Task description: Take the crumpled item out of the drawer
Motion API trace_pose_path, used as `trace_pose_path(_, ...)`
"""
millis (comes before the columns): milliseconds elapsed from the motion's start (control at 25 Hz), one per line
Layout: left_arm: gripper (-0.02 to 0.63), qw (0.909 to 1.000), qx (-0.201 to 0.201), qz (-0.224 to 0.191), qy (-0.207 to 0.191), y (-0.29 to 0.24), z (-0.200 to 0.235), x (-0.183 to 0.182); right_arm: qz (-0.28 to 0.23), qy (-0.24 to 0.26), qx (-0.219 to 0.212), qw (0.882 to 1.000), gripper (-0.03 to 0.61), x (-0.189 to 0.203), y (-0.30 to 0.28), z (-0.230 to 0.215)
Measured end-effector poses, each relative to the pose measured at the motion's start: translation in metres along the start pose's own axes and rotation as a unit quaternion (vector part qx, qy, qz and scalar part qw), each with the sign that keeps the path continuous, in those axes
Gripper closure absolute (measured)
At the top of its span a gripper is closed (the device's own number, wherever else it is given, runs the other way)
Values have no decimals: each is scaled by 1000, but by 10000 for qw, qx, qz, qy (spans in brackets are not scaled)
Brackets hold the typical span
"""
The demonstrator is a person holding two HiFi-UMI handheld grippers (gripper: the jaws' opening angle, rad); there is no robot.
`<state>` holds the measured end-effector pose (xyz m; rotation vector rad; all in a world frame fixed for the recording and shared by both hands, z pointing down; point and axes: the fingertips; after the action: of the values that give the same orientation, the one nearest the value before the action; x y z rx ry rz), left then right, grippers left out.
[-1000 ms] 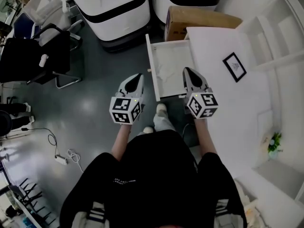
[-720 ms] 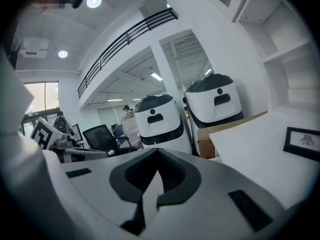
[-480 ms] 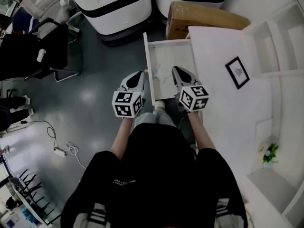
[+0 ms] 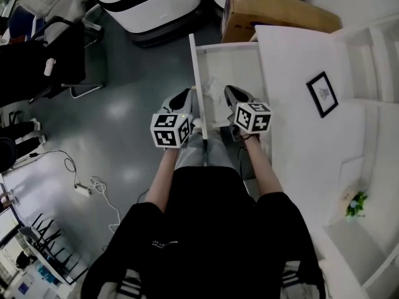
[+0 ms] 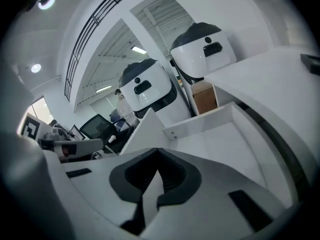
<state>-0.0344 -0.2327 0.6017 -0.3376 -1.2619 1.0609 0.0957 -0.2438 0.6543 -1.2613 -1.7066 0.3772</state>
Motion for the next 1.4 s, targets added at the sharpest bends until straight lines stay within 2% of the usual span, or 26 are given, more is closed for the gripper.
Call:
trace_pose_path(280,615,9999,59,71,87,-19,9,3,395,-562,278,9972,586,22,-38,-34)
trace_pose_path(320,615,9999,60,82,96,-21,10,4,411,-632,331,9966,572,23,-42,-38)
trace_pose_path(360,615,9999,57,93,99,-23,11,5,443,-713,366,9958,531,26,-47,-41)
trace_pose_path(560,615,9998,66,88,161,-28,16,4,656,-1019,644,9905,451,39,-64,-58)
trace_pose_path(720,615,9997,88,95,187,-31,17,4,854,-1361,753,9841,400,51,-75,-67)
trace_pose_path(1000,615,9996,87,105,254,-34,20,8,1015,-1669,951,9761,332,65,-93,-81)
trace_pose_path(1400,615,9993,99,163,310,-38,24,14,1441,-1937,1126,9639,321,83,-112,-93)
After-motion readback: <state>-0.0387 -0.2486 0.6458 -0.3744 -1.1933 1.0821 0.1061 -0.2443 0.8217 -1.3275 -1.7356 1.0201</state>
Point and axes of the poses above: the fingertips, and each gripper's own axes: y backward along the fingers, z to its left, x out of its underside, and after that the axes turned 14 degrees about z, right-handed
